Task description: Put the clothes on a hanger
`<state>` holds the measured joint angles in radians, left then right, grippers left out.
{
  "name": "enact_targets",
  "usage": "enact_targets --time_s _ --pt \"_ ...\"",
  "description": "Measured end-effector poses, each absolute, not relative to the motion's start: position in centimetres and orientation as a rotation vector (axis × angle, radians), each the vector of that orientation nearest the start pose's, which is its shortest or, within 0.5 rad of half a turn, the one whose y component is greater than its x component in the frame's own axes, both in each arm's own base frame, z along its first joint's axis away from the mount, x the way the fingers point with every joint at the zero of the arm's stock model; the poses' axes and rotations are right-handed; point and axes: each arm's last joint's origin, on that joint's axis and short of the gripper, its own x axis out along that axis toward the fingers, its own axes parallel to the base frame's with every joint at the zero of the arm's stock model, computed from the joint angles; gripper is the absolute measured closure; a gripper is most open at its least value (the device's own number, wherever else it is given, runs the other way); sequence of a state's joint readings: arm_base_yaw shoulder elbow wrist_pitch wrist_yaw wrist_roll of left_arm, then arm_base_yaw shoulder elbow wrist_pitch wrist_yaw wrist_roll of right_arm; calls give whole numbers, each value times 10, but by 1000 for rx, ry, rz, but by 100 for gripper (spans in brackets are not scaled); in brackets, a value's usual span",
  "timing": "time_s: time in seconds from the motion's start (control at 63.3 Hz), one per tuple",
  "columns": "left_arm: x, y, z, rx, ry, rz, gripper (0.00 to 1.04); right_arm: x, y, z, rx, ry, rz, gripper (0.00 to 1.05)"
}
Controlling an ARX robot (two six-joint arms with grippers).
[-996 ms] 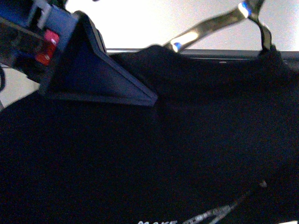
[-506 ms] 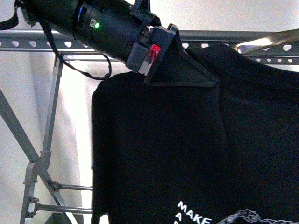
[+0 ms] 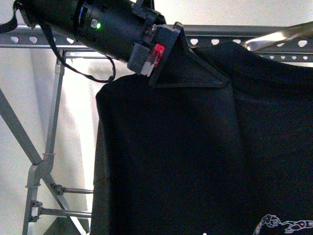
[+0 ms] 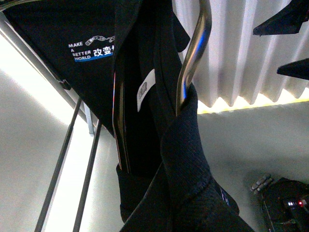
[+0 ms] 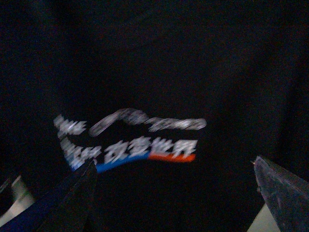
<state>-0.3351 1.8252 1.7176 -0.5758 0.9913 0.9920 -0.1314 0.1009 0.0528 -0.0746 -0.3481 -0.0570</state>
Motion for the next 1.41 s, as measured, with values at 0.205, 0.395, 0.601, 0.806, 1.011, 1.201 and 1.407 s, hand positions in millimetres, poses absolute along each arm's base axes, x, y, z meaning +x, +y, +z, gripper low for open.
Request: enact_targets --time_s 0.205,0.395,0.601,0.806,1.011,1.201,1.407 --pt "369 -149 345 584 -12 -1451 101 114 -47 218 -86 126 519 7" --pt "366 -142 355 595 -44 -1430 101 149 -78 277 -309 49 594 7" --pt "363 -145 357 594 -55 -1442 101 208 -86 327 -569 30 642 7" --pt "362 -145 357 592 -53 -1446 101 251 -72 355 -774 -30 689 7" --pt "361 -145 358 589 -45 -1449 101 280 -64 354 -888 4 748 7" --pt "359 -144 360 590 -47 -1448 101 303 -66 340 -945 70 738 13" --pt "357 -145 360 587 -45 -1456 101 315 -67 336 -949 70 725 52"
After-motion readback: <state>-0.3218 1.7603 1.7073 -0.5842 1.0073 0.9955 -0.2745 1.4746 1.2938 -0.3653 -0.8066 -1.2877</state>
